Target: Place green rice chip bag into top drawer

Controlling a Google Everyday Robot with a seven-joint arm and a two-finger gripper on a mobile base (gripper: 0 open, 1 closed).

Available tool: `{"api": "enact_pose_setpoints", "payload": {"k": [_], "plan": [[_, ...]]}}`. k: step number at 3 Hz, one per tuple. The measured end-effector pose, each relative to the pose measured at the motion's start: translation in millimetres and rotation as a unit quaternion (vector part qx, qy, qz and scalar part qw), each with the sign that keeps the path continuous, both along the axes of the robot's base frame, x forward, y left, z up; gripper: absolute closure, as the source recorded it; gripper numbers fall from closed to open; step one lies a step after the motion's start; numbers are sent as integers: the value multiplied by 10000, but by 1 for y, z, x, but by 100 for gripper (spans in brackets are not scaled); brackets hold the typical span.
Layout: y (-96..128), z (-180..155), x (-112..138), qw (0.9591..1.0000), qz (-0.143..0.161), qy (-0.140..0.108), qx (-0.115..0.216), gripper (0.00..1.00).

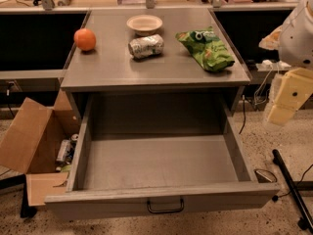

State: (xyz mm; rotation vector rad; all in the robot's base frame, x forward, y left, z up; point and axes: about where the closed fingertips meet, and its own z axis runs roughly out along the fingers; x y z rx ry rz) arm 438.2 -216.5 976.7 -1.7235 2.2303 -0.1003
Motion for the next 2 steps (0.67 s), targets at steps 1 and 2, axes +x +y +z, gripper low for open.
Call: {"api": "enact_pose_setpoints", "payload": {"k": [1,2], "plan": [[0,0,0,10000,0,0,0,0],[11,0,43,9996,-70,-209,181,0]]}}
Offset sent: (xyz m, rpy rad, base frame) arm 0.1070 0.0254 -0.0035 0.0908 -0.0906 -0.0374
